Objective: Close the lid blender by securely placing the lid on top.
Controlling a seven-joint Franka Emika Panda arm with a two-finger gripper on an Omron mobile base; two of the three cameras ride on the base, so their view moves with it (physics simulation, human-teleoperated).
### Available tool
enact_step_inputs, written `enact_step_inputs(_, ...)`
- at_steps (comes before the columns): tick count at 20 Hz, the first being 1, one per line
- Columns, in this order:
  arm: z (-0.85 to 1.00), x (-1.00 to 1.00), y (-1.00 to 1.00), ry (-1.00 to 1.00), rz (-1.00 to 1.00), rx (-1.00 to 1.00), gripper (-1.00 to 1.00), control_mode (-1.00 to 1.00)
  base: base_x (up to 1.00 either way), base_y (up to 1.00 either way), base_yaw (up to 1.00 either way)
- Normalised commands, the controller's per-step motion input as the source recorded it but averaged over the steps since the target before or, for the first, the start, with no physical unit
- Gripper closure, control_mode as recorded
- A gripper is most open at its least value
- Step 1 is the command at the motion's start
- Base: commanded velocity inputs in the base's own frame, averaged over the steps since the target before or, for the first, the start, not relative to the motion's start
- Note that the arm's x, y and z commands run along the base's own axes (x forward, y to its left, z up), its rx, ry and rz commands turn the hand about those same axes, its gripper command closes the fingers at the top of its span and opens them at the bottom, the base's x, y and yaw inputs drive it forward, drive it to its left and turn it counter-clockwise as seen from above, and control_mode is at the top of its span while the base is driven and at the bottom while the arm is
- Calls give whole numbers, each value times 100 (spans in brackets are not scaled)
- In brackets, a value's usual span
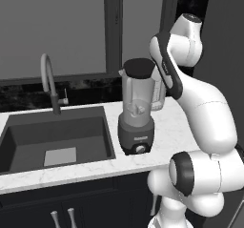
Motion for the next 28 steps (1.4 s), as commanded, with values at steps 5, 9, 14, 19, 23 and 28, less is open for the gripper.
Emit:
enact_step_inputs(5,0,1,20,9,-8,0,100,-100,0,0,0)
enact_step_inputs(9,0,-7,20,11,-6,0,100,-100,0,0,0)
enact_step_inputs(14,1,-20,20,12,-6,0,100,-100,0,0,0)
enact_step_inputs(19,6,-28,22,11,-5,0,100,-100,0,0,0)
enact_step_inputs(23,0,-23,20,9,-4,0,100,-100,0,0,0)
enact_step_inputs(28,-4,-5,11,6,-6,0,100,-100,0,0,0)
